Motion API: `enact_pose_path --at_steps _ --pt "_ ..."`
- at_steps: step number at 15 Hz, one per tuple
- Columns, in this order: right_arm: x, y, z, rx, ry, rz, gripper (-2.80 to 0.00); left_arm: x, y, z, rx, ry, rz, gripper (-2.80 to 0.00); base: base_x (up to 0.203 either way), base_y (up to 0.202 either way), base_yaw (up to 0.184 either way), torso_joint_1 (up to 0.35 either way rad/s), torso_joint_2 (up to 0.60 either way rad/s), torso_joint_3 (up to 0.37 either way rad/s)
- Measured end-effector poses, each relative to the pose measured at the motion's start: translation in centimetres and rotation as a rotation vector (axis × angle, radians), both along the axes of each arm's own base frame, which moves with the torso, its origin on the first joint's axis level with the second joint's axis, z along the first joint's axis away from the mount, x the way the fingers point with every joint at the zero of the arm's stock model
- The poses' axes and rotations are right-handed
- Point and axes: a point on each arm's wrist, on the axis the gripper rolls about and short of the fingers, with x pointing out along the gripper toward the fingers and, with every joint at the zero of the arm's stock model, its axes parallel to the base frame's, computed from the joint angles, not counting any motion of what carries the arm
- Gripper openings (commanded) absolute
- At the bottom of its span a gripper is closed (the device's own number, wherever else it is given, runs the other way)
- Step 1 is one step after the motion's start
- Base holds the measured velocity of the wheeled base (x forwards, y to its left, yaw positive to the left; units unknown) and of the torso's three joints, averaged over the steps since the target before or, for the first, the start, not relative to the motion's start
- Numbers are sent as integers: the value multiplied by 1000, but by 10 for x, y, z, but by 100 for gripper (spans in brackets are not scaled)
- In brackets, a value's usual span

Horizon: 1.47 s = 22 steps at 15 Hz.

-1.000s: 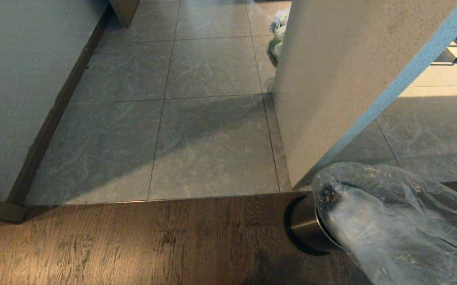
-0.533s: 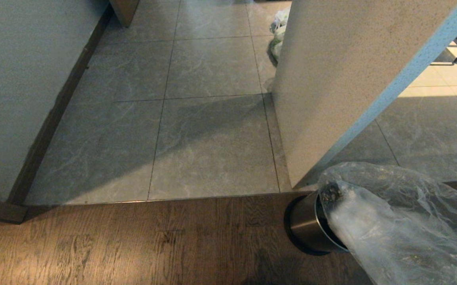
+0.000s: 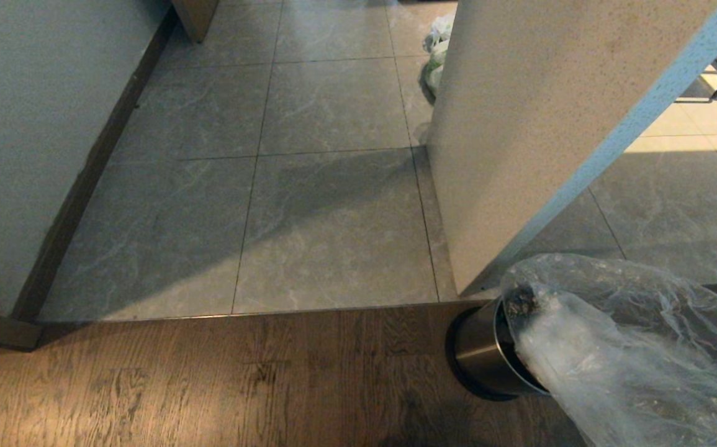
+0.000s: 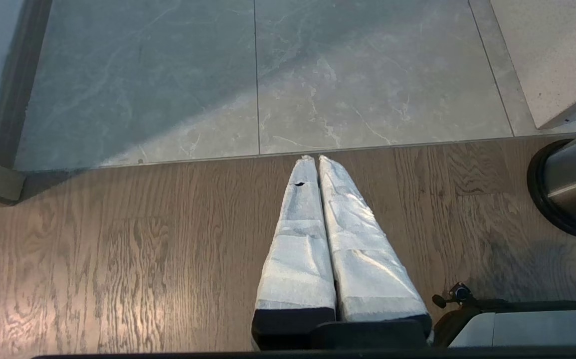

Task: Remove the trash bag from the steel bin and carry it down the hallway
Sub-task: Pick up the trash bag

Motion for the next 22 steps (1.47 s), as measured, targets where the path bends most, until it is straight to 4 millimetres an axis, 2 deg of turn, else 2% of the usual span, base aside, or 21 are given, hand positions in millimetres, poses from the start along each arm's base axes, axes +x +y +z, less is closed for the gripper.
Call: enact_pose_path --at_steps 15,22 --pt "0 0 0 0 0 0 -280 0 0 0 -2 0 0 -280 0 0 0 0 0 0" --pt "0 0 0 0 0 0 -280 0 0 0 -6 0 1 -280 0 0 0 3 4 168"
